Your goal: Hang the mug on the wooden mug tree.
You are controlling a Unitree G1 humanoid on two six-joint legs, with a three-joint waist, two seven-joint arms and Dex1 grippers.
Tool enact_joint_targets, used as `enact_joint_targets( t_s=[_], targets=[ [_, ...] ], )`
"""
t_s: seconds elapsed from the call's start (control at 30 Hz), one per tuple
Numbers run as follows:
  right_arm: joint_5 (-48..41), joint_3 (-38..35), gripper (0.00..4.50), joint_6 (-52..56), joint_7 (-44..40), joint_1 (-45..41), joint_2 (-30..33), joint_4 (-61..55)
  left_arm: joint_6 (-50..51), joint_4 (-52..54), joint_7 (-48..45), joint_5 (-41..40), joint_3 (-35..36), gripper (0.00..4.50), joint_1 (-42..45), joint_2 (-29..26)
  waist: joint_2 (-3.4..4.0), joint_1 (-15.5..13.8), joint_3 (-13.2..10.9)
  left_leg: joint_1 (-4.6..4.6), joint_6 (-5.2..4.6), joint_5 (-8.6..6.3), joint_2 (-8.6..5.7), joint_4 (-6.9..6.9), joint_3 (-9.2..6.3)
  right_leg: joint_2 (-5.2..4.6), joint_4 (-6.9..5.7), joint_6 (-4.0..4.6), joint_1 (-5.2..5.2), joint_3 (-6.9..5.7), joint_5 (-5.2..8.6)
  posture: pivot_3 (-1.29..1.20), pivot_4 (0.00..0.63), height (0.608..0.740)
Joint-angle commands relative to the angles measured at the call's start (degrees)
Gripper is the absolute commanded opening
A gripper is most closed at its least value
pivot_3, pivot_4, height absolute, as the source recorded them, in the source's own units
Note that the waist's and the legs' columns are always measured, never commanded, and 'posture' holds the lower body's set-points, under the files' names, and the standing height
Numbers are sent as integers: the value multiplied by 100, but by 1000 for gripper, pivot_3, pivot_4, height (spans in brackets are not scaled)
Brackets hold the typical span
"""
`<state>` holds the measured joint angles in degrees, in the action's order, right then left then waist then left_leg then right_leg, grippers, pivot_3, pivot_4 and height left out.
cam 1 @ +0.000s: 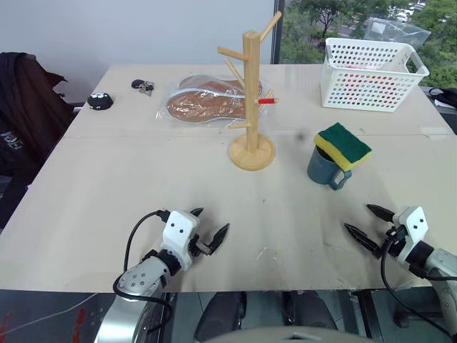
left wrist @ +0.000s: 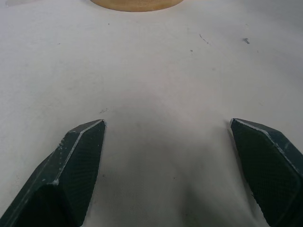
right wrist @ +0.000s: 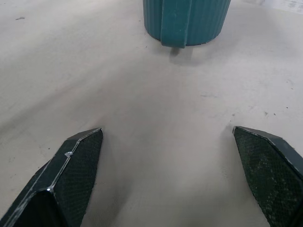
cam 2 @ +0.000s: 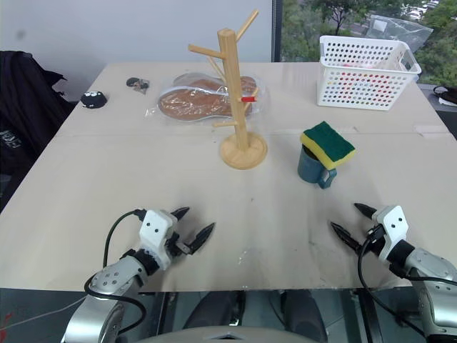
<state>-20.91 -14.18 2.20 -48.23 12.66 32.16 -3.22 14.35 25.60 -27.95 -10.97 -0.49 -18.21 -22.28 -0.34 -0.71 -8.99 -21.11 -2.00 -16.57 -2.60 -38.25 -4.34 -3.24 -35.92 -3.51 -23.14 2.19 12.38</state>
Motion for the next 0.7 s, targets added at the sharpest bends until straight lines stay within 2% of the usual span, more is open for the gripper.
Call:
enact_joint_targets(
  t_s=[0.03, 0.7],
  targets=[
    [-28, -52, 4439, -128, 19, -81, -18, 44, -132, 42, -87, -51, 18, 4386, 15, -42, 0, 0, 0, 0, 0, 0, 0, 0, 0, 0, 0, 0, 0, 0, 0, 0, 150, 740],
    [-22, -96, 4439, -403, -23, -257, -45, 251, -82, -111, -387, -223, 66, 4386, 350, -51, 0, 1, 0, 1, 0, 0, 0, -1, 1, 1, 0, -5, 0, 0, -3, 0, 150, 740]
  ],
)
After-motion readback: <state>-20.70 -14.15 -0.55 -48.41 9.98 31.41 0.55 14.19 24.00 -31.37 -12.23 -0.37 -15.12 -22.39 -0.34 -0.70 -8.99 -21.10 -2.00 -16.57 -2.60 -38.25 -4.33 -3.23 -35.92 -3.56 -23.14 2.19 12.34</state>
